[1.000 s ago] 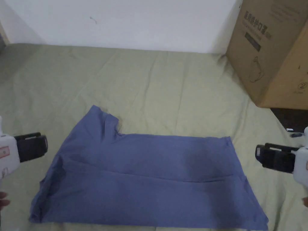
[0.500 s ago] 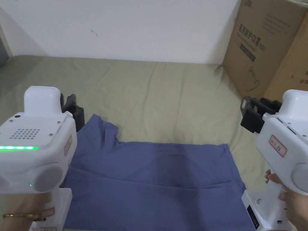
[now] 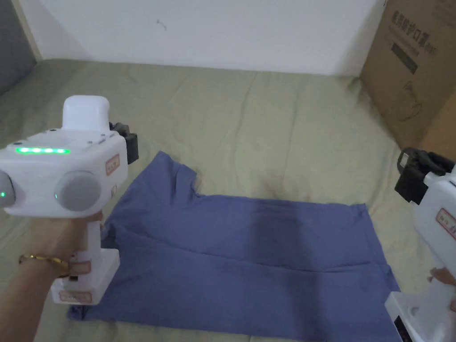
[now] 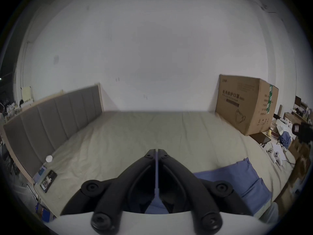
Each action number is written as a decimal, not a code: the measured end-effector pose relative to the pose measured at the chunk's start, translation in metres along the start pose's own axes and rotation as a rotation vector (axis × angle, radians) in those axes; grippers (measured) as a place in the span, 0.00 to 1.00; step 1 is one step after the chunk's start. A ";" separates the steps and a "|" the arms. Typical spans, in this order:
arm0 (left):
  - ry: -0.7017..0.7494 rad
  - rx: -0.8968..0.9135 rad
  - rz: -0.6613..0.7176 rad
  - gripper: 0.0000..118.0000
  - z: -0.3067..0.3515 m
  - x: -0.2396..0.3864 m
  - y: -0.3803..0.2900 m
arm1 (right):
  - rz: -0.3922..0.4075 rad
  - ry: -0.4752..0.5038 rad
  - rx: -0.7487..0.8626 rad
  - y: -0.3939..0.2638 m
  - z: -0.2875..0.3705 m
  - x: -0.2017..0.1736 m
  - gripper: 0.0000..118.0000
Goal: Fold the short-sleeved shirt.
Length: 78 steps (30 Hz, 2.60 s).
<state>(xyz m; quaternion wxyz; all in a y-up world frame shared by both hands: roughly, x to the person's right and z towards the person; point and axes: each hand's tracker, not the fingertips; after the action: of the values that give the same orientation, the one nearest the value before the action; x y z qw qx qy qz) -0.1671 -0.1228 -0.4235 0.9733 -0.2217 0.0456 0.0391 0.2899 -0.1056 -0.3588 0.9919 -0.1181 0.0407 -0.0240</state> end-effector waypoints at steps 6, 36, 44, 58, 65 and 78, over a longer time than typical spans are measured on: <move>0.026 -0.354 0.114 1.00 -0.100 -0.043 0.003 | 0.008 -0.018 -0.047 -0.002 -0.020 -0.004 0.00; 0.043 -0.548 0.168 0.00 -0.218 -0.068 -0.064 | -0.008 -0.068 -0.451 -0.017 -0.188 0.047 0.61; 0.018 -0.486 0.179 0.00 -0.191 -0.070 -0.054 | -0.014 -0.164 -0.857 -0.063 -0.296 0.088 0.96; 0.023 -0.498 0.231 0.00 -0.192 -0.067 -0.055 | -0.094 -0.215 -0.923 -0.103 -0.316 0.092 0.02; -0.027 -0.442 0.215 0.00 -0.143 -0.064 -0.041 | -0.132 -0.087 -0.744 -0.049 -0.248 0.113 0.02; -0.060 -0.410 0.248 0.00 -0.018 -0.078 -0.106 | -0.152 -0.078 -0.659 -0.077 -0.082 0.121 0.02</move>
<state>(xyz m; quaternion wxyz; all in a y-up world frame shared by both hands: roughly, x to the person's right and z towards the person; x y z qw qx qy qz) -0.2354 -0.2299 -0.3867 0.8966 -0.4060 0.0347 0.1733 0.4006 -0.2069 -0.4295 0.8966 -0.4359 -0.0004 -0.0787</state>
